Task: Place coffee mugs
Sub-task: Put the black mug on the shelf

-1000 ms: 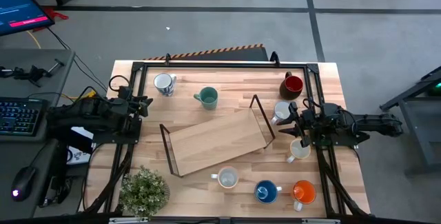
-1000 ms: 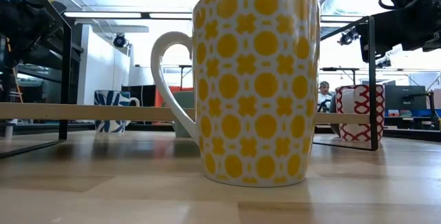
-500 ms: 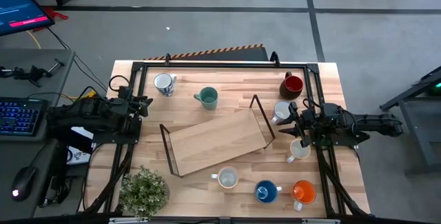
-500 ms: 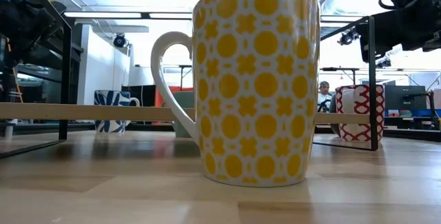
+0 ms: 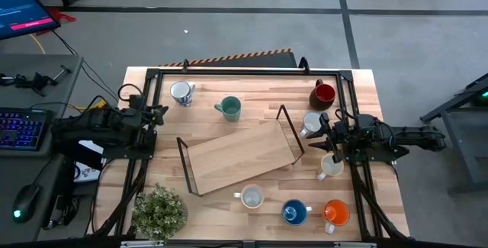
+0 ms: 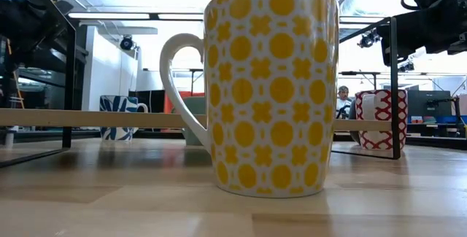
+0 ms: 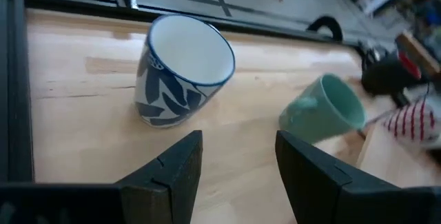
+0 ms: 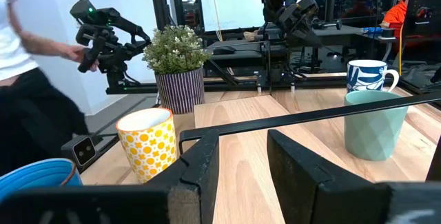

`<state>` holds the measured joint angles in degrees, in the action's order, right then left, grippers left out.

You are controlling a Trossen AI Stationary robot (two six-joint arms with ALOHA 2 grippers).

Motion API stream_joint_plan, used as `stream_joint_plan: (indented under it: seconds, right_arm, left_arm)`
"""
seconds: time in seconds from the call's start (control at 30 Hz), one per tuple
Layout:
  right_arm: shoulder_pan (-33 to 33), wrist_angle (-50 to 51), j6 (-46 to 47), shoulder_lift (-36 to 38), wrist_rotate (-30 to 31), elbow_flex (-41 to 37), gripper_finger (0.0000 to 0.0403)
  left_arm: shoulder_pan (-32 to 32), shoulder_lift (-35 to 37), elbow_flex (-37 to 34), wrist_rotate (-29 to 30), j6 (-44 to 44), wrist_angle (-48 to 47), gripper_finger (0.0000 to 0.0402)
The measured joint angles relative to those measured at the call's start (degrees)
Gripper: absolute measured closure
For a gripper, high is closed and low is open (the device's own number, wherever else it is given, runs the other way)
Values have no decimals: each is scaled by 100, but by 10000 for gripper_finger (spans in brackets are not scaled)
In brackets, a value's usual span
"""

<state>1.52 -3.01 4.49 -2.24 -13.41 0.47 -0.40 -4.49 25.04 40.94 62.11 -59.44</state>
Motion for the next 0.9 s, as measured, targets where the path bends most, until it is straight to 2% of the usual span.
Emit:
stream_joint_plan:
  seconds: [0.13, 0.27, 0.37, 0.47, 0.63, 0.77, 0.9]
  right_arm:
    - [1, 1, -1, 0, 0, 0, 295]
    - [0, 2, -2, 0, 0, 0, 295]
    - [2, 2, 0, 2, 0, 0, 295]
    - [2, 2, -2, 0, 0, 0, 295]
    - [0, 0, 0, 2, 0, 0, 295]
    - [1, 1, -1, 2, -2, 0, 295]
    - [1, 1, -1, 1, -1, 0, 295]
  left_arm:
    - [0, 0, 0, 112, 436, 23, 227]
    - [2, 0, 2, 532, 630, 144, 227]
    - [1, 0, 2, 716, -117, 489, 227]
    - [0, 0, 2, 603, -1328, 1231, 227]
    - [0, -7, 2, -480, -3423, 2370, 227]
    - [-2, -15, -179, -1642, -4185, 3146, 227]
    - [-2, -22, -634, -3110, -4907, 4105, 227]
